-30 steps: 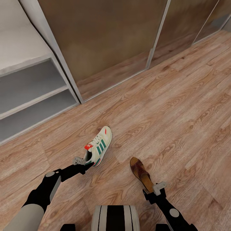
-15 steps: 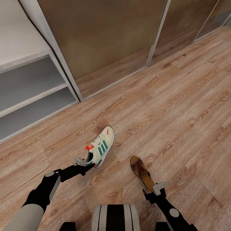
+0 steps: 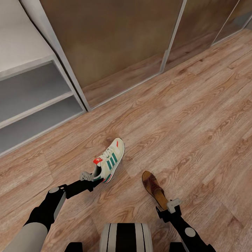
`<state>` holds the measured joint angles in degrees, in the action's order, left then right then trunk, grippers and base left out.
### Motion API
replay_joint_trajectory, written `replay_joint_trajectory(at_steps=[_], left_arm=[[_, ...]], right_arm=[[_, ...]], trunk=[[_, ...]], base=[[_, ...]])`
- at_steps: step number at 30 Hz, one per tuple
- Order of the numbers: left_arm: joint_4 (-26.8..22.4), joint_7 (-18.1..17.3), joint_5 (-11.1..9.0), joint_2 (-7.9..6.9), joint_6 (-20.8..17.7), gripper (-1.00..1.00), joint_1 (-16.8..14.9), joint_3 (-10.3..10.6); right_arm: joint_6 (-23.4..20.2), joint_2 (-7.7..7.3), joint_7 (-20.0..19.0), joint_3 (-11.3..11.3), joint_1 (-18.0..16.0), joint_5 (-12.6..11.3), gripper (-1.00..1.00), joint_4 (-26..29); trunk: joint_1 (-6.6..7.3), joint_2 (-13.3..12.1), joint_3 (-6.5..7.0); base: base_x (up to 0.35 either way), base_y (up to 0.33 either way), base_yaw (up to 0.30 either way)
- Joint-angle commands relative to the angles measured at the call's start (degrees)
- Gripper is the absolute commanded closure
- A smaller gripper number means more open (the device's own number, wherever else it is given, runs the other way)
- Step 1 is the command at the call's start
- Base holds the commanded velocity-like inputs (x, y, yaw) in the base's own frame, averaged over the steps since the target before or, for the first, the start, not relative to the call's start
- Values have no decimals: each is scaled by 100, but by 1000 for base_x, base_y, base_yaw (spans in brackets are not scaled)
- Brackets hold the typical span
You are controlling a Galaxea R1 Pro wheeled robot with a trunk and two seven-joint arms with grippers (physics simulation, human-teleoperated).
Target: Pick up the two gym shoes and the two sandals from the corridor floor and place them onto the hallstand (shoe rack) in the corridor, making sure they are on the rack and not on the floor. Arrange them so the two gym shoes are next to each other and the two sandals are next to each other.
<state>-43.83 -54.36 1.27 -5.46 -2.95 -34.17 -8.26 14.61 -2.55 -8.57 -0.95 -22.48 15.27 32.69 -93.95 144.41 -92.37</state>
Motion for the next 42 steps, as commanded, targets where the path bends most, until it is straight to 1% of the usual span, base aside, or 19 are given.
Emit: replay_joint_trajectory(at_steps=[1, 11, 12, 34, 42], left_arm=[[-4, -31, 13, 4, -30, 100, -2, -18], [-11, -31, 13, 1, -30, 100, -2, -18], [-11, -31, 13, 1, -30, 100, -2, -18], [-12, -31, 13, 1, -30, 100, -2, -18], [-3, -31, 13, -1, -38, 100, -2, -18]], right_arm=[[23, 0, -20, -11, -2, 20, -100, -1], [27, 0, -13, -11, -2, 20, -100, -5], [26, 0, -13, -11, -2, 20, 100, -4], [25, 0, -13, -11, -2, 20, 100, -4], [31, 0, -13, -6, -2, 20, 100, -9]], trunk=[[1, 1, -3], [1, 1, -3], [1, 1, -3], [1, 1, -3], [21, -10, 174]], base=[[2, 0, 0], [0, 0, 0], [0, 0, 0], [0, 0, 0], [0, 0, 0]])
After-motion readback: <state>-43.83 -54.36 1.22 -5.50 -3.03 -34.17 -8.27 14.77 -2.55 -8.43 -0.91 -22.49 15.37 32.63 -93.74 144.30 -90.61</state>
